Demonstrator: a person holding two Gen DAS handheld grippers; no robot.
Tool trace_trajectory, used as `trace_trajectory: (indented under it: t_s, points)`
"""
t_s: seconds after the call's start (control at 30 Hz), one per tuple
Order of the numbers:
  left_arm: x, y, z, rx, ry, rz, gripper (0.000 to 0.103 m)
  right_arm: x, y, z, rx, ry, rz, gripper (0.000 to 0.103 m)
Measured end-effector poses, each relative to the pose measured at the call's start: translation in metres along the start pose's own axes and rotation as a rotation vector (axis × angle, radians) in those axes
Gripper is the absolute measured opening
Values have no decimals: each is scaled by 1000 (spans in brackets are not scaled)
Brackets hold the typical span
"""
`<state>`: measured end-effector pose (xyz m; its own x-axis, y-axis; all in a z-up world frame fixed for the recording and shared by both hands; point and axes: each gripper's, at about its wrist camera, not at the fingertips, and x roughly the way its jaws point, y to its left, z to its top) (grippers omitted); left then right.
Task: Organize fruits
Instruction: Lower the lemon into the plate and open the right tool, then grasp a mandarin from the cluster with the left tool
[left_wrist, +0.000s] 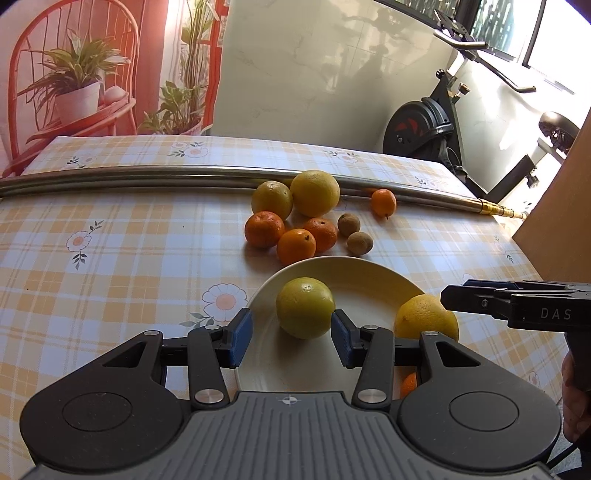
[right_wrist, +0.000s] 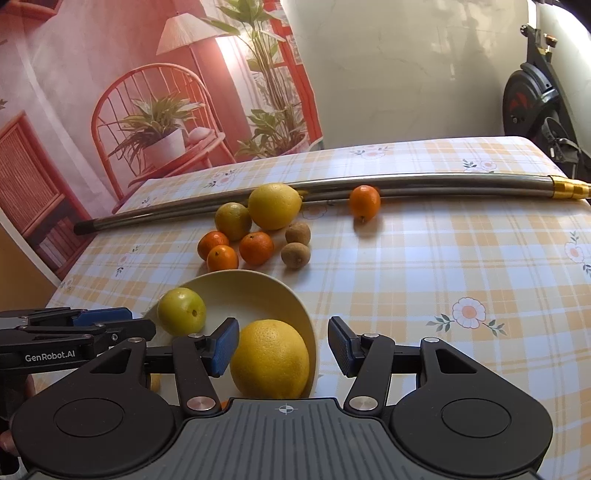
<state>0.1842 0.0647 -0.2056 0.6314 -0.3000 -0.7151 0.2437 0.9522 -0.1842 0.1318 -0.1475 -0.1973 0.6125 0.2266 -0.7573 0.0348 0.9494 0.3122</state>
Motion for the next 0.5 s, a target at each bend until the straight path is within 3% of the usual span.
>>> trace_trajectory:
  t_s: [0.3,0.5]
  points:
    - [8,19,33,-76,-4,23,49,-2,-19,12,38,-29,-35,51]
    - [43,34,67,-232,31,-7,49,0,-31,20,60,-41,-60,51]
